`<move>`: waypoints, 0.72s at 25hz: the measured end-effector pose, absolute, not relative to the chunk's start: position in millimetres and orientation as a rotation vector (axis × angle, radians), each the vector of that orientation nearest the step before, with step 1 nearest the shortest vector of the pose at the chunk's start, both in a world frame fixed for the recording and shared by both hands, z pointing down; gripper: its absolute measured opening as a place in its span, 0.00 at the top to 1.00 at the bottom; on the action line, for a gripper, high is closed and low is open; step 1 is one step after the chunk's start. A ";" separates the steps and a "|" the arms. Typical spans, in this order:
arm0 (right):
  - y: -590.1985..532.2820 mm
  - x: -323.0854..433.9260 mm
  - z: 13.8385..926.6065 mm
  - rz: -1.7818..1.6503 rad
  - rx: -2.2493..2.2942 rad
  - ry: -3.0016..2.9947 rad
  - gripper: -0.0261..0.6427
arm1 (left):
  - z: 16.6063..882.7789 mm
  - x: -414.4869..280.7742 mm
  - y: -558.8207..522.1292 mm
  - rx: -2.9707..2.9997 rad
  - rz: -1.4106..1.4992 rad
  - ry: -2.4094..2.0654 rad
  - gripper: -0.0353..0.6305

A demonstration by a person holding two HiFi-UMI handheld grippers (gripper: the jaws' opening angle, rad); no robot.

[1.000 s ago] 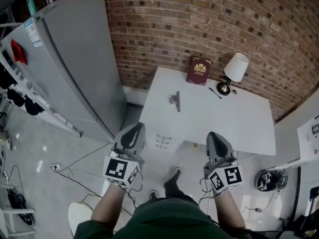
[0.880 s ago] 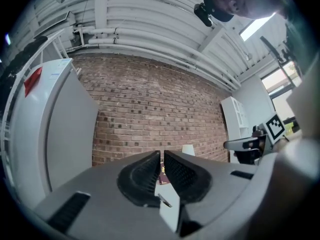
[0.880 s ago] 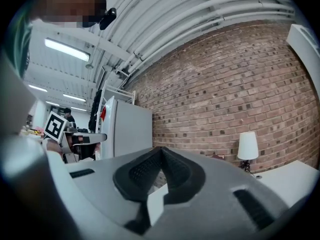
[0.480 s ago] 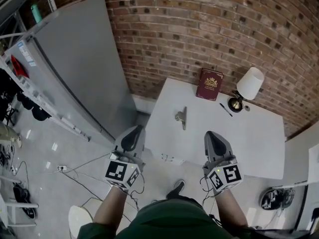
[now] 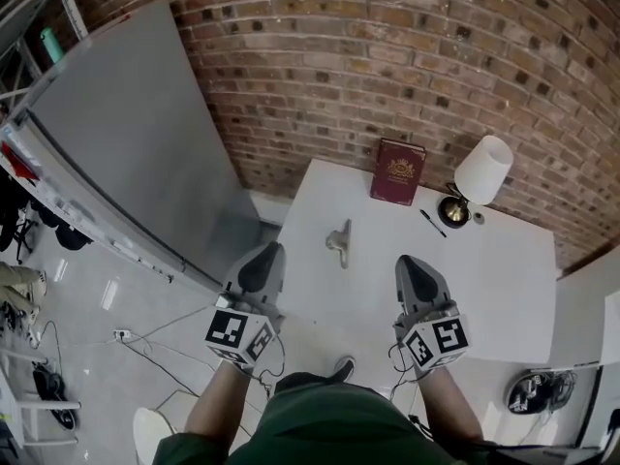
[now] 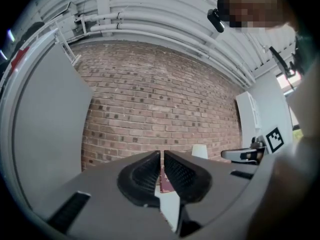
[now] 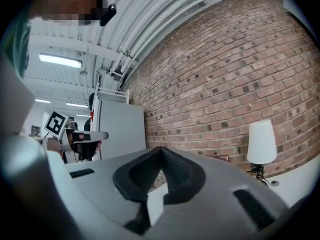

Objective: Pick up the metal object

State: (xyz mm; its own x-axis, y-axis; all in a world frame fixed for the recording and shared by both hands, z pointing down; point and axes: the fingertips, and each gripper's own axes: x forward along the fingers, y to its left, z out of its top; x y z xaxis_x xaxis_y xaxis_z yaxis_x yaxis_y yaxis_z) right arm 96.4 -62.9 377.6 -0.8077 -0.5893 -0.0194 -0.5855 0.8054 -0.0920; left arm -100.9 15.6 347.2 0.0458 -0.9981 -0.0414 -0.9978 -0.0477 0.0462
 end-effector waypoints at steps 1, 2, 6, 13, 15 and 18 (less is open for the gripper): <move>-68.1 99.5 378.2 -0.132 -0.966 2.937 0.96 | 349.5 -98.1 9.6 2.275 -0.092 -2.153 0.91; -72.7 102.4 378.8 -0.137 -0.974 2.933 0.96 | 351.5 -95.9 4.2 2.280 -0.082 -2.146 0.91; -87.7 110.6 379.1 -0.148 -1.003 2.918 0.96 | 352.8 -94.3 -14.6 2.284 -0.069 -2.127 0.91; -102.8 108.2 382.3 -0.160 -1.068 2.910 0.96 | 383.0 -110.5 -53.9 2.226 -0.119 -1.972 0.91; -110.3 108.0 382.8 -0.162 -1.112 2.896 0.96 | 400.4 -117.8 -69.7 2.201 -0.113 -1.905 0.91; -122.7 109.4 385.4 -0.177 -1.197 2.862 0.96 | 430.1 -118.0 -92.4 2.216 -0.058 -1.764 0.91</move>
